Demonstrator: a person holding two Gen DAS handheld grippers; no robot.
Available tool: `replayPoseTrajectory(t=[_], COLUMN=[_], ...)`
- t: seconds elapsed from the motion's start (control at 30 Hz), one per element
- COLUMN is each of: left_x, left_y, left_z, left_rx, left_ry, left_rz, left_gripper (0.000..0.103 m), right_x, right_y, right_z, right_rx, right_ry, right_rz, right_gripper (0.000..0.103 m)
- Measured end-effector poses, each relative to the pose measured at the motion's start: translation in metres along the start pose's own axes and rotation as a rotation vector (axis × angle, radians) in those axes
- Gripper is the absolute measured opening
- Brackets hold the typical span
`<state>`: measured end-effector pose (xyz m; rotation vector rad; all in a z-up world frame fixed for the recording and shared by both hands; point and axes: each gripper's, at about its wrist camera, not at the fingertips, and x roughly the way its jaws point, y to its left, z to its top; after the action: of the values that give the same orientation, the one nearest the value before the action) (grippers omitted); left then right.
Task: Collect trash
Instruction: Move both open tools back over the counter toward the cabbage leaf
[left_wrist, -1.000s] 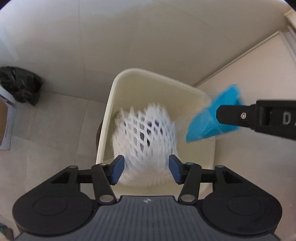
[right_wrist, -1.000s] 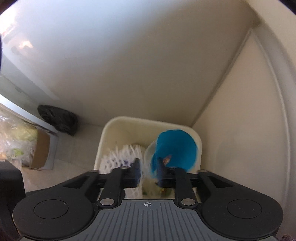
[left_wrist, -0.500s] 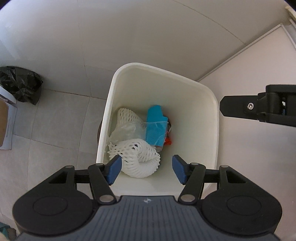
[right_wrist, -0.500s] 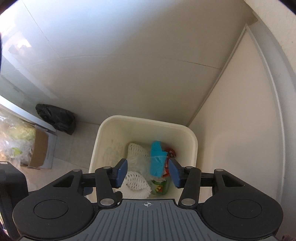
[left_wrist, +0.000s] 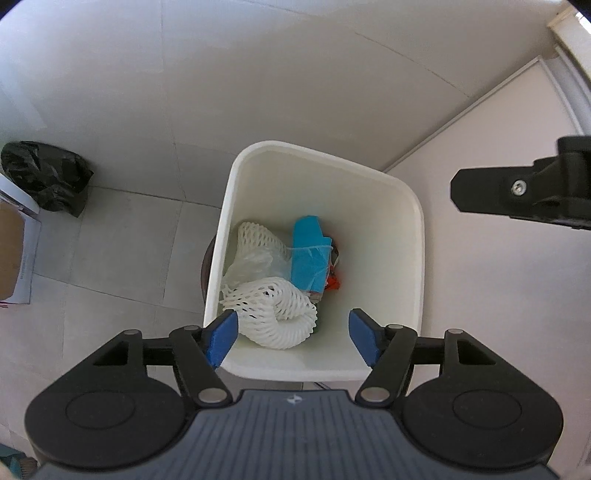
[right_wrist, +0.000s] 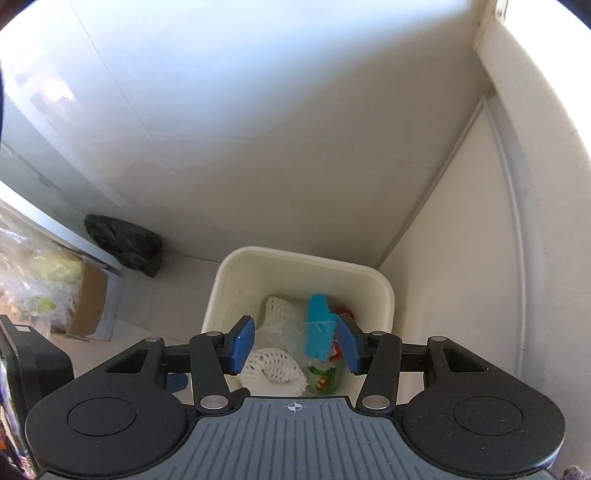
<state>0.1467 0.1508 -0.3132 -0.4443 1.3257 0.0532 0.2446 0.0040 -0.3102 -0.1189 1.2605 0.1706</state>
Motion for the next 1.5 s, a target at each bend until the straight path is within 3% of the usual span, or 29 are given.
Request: replayPoseTrajectory(t=[0.3, 0.47, 0.87, 1.07, 1.5], left_x=[-0.037, -0.061, -0.105, -0.125, -0.175], left_y=[0.005, 0.007, 0.000, -0.023, -0.082], left_z=[-0.003, -0.002, -0.008, -0.012, -0.012], left_rx=[0.017, 0.047, 0.131, 0.236, 0.413], left_ry=[-0.043, -0.075, -0.114, -0.147, -0.216], left_rz=[-0.002, 0.008, 0.025, 0.042, -0.033], left_gripper=[0.076, 0.091, 0.101, 0.102, 0.102], right_x=[-0.052, -0.083, -0.159, -0.196, -0.267], right_y=[0.009, 0.015, 0.012, -0.012, -0.093], right_z=[-0.009, -0.016, -0.047, -0.059, -0.098], right_rx=[-0.014, -0.011, -0.008, 0.036, 0.166], right_ry=[-0.082, -0.137, -0.310, -0.387, -0.542], right_rz=[0.014, 0.023, 0.015, 0.004, -0.133], right_gripper=[0.058, 0.064, 0.082, 0.085, 0.092])
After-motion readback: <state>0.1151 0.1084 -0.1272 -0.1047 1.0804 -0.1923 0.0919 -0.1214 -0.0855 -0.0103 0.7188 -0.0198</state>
